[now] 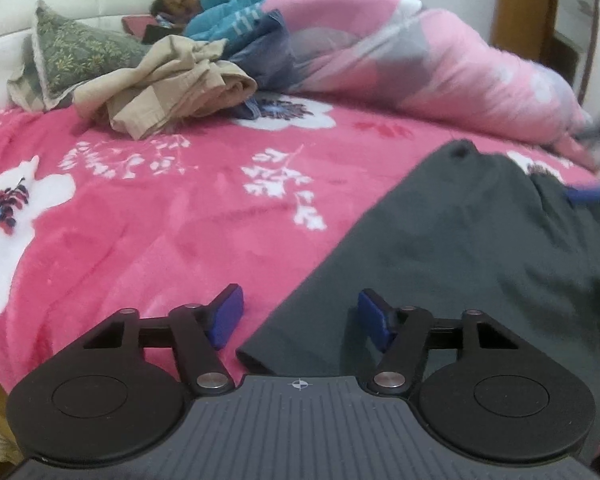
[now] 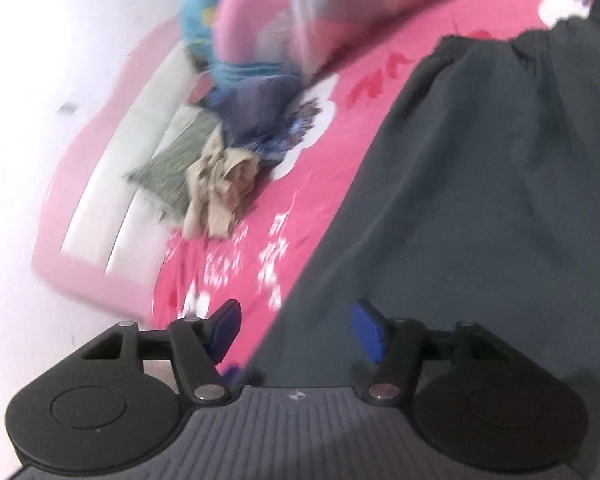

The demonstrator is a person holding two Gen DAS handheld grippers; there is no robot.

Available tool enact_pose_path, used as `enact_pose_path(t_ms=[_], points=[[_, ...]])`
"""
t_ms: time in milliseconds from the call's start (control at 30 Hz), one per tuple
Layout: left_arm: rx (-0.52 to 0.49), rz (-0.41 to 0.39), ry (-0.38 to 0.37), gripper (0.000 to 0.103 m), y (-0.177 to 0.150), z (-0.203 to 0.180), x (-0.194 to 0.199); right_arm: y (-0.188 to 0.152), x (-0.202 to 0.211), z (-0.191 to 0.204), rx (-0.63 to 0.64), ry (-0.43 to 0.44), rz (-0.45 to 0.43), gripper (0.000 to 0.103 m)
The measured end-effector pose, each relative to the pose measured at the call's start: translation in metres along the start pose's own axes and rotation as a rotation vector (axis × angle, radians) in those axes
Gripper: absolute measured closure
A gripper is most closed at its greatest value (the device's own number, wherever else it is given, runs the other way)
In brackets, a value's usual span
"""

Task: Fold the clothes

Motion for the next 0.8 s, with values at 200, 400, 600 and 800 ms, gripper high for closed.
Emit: enact_pose_path(t_ms=[200,400,600,800], points=[[0.003,0.023,-0.039,0.084,-0.010,-0.003,0.001,0.055,-0.049,-0.001,-0.122,-0.105,-0.018,0.036],[0.073,-0.038,-0.175,0.102,-0.005,-0.018,0.014,0.089,-0.094,-0.006,-0.083,-0.278,-0.028,0.033],[0.123,-0.120,-0.486,0.103,0.006,-0.072,0.034,0.111,-0.124,-0.014,0.032,-0.441,-0.025,0.032],[0.148,-0.150,-0.764,0.103,0.013,-0.135,0.041,0.117,-0.141,-0.031,0.093,-0.507,0.013,0.037]])
Point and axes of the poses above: each gripper's, at about its wrist camera, not at the fingertips, and x roughly against the way its jaws point, z to its left, y to its top, the point moved 10 cm from there along -x, roughly the way its jaws point, and after that the axes turned 12 degrees about -y, right-handed, at the moved point
